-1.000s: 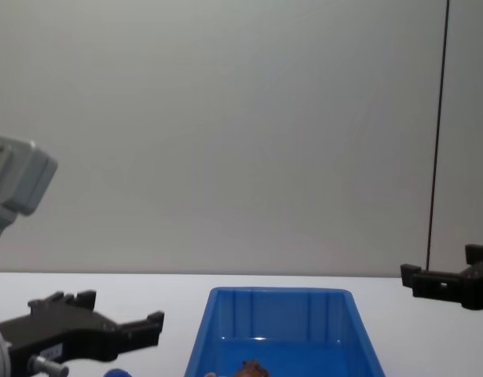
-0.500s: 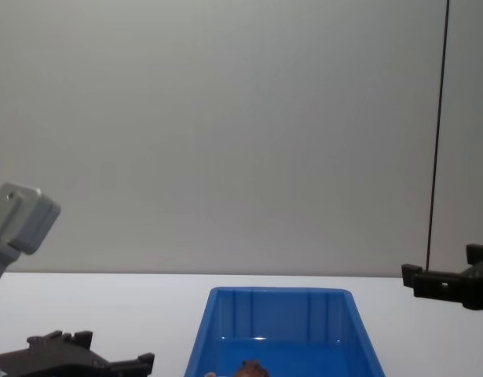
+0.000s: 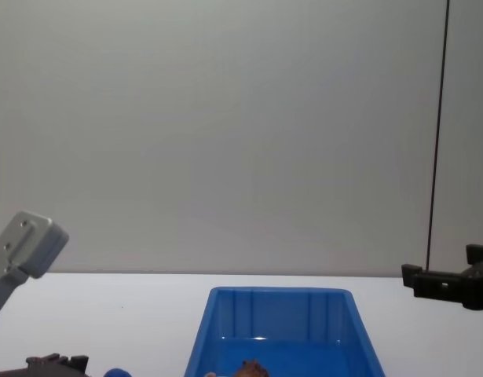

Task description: Pick up the two dolls from the table and place them into the box.

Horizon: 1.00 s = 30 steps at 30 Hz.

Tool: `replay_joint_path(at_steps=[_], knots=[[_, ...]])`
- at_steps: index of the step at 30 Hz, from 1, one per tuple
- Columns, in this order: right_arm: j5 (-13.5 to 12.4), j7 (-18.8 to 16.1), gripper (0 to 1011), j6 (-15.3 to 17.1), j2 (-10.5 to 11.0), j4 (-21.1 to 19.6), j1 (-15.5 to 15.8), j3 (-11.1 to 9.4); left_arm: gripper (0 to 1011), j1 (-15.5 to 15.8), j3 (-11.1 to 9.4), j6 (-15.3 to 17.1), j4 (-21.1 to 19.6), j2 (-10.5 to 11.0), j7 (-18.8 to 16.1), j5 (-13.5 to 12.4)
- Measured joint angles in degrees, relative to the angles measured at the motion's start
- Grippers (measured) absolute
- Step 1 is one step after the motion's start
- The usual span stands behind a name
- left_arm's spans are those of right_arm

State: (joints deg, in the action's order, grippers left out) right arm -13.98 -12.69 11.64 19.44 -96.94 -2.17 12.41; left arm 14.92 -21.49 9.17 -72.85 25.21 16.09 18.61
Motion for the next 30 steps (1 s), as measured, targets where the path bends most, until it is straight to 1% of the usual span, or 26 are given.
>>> replay_joint_path(at_steps=[2, 4, 5, 8, 10, 14, 15, 17, 18, 21, 30], knots=[[0.0, 0.0, 1001, 0.0, 0.0, 0.0, 0.0, 0.0, 1003, 0.5, 0.0, 0.1, 0.8, -0.2, 0.4, -0.4], [0.0, 0.0, 1001, 0.0, 0.0, 0.0, 0.0, 0.0, 981, 1.2, 0.0, 0.1, 2.2, -0.5, 1.2, -1.1], [0.0, 0.0, 1001, 0.0, 0.0, 0.0, 0.0, 0.0, 956, 1.2, 0.0, 0.1, 2.2, -0.5, 1.2, -1.1], [0.0, 0.0, 1001, 0.0, 0.0, 0.0, 0.0, 0.0, 907, 2.2, 0.0, 0.1, 3.8, -1.0, 2.1, -1.9], [0.0, 0.0, 1001, 0.0, 0.0, 0.0, 0.0, 0.0, 835, 2.6, 0.0, 0.1, 4.4, -1.2, 2.5, -2.3], [0.0, 0.0, 1001, 0.0, 0.0, 0.0, 0.0, 0.0, 744, 3.3, 0.0, 0.0, 5.5, -1.4, 3.0, -3.1], [0.0, 0.0, 1000, 0.0, 0.0, 0.0, 0.0, 0.0, 684, 3.6, -0.1, 0.0, 5.9, -1.5, 3.2, -3.3], [0.0, 0.0, 1001, 0.0, 0.0, 0.0, 0.0, 0.0, 649, 3.8, -0.1, 0.0, 6.2, -1.6, 3.4, -3.6], [0.0, 0.0, 1001, 0.0, 0.0, 0.0, 0.0, 0.0, 594, 3.9, -0.1, 0.0, 6.4, -1.7, 3.5, -3.8], [0.0, 0.0, 1001, 0.0, 0.0, 0.0, 0.0, 0.0, 556, 4.2, -0.1, 0.0, 6.8, -1.8, 3.7, -4.1], [0.0, 0.0, 1001, 0.0, 0.0, 0.0, 0.0, 0.0, 496, 4.8, 0.0, 0.2, 6.5, -1.9, 4.2, -5.5]])
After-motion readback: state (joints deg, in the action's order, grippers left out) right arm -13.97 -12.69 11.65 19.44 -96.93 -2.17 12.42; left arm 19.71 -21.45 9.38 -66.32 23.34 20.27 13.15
